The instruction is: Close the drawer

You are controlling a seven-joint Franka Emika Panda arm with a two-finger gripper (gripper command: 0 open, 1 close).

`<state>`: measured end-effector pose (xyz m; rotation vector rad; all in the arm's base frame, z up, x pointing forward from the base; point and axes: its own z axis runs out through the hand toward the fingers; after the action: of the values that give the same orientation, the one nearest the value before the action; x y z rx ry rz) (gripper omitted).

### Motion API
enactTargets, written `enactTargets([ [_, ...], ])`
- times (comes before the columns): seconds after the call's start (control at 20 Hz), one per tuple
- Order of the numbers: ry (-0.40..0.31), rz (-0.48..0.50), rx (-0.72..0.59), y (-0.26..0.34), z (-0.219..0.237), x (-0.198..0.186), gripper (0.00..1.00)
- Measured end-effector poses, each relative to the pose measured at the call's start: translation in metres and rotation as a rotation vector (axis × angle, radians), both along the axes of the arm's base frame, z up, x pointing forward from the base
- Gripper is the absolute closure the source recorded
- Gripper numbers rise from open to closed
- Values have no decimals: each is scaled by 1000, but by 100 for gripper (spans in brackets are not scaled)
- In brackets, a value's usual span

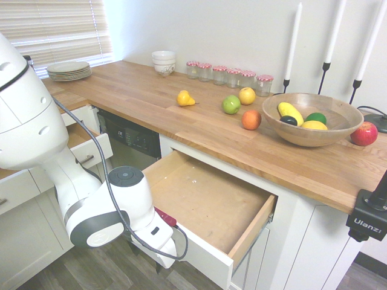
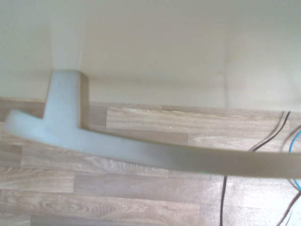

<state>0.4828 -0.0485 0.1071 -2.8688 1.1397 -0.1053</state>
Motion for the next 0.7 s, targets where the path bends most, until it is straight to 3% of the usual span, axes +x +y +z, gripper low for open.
enactTargets([
  [0.7, -20, -4, 1, 3, 4, 6, 100],
])
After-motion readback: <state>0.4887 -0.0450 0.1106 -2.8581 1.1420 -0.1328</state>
